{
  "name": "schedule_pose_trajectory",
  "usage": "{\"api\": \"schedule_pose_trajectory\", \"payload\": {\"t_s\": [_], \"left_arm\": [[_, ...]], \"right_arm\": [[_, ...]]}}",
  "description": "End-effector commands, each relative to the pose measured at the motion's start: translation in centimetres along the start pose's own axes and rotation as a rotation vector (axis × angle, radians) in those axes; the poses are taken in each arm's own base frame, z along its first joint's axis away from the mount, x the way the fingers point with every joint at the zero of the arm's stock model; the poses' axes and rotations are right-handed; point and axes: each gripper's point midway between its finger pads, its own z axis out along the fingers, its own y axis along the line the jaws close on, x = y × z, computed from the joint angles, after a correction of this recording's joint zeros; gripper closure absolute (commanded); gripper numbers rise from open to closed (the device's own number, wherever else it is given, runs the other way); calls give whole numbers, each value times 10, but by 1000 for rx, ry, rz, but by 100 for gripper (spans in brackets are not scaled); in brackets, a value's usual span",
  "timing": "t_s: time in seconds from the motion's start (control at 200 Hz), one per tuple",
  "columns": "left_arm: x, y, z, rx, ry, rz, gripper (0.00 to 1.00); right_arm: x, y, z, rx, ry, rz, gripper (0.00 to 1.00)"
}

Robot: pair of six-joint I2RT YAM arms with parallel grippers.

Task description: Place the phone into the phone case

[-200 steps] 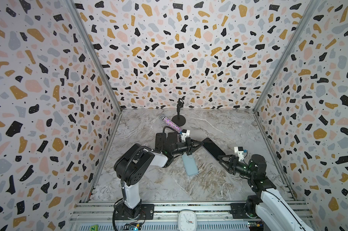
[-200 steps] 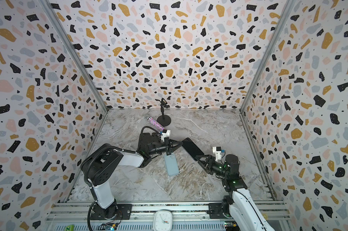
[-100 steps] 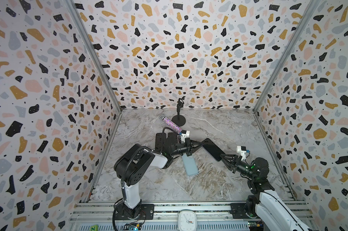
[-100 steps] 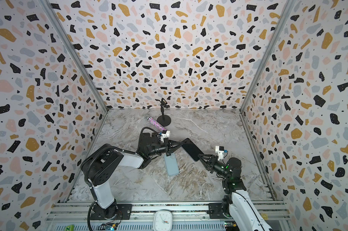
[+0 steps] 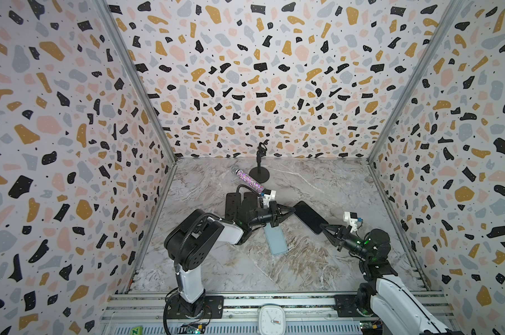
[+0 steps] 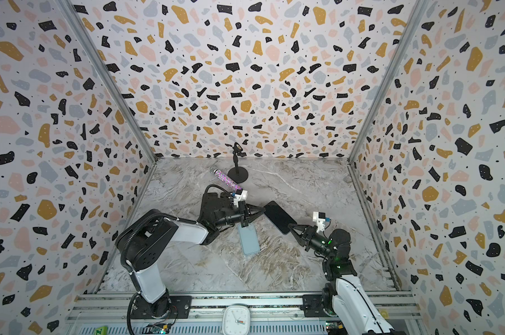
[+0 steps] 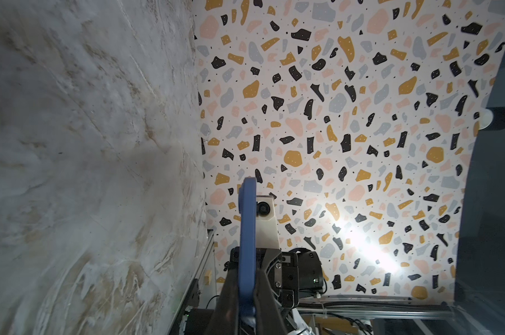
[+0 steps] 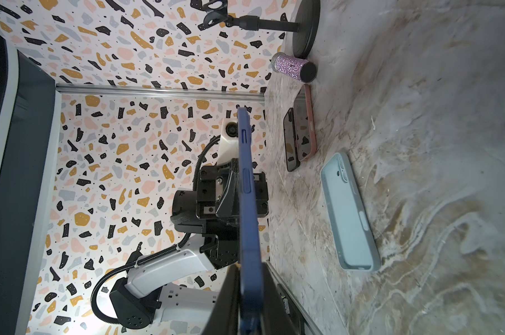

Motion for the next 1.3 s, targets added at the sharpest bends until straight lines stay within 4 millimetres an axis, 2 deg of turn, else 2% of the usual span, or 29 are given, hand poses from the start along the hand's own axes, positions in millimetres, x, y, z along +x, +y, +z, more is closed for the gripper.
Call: {"api": "schedule_pose_trajectory", "payload": {"t_s": [0.0, 0.095, 0.18, 0.23, 0.31, 0.501, 0.651, 0.811, 0.981, 1.106, 1.292], "left_arm": [[-8, -5, 3, -79, -16, 136, 70], [-17, 9, 2, -222, -19, 222, 58], [-30, 31, -8, -424, -15, 314, 50], [-38, 50, -22, -588, -1, 376, 47], [-51, 67, -46, -809, 17, 477, 44], [-65, 93, -87, -1144, 126, 611, 42], [-65, 92, -91, -1203, 187, 687, 44], [-62, 111, -95, -1303, 283, 723, 46], [-54, 123, -85, -1282, 306, 714, 46], [-51, 135, -85, -1321, 347, 717, 46], [-43, 141, -77, -1317, 377, 739, 47]], "right_arm": [[-2, 12, -1, -35, 3, -50, 89], [-3, 11, -2, -31, 8, -51, 90], [-4, 9, -2, -22, 16, -50, 91], [-5, 7, -3, -13, 21, -53, 92], [-6, 3, -5, 4, 21, -60, 92], [-6, -7, -3, 58, 54, -77, 93], [-4, -13, 0, 90, 100, -93, 95], [-4, -13, 0, 110, 114, -118, 95], [-3, -13, 0, 122, 130, -138, 95], [-2, -13, 0, 122, 136, -142, 95], [-2, -18, 0, 132, 138, -136, 95]]}}
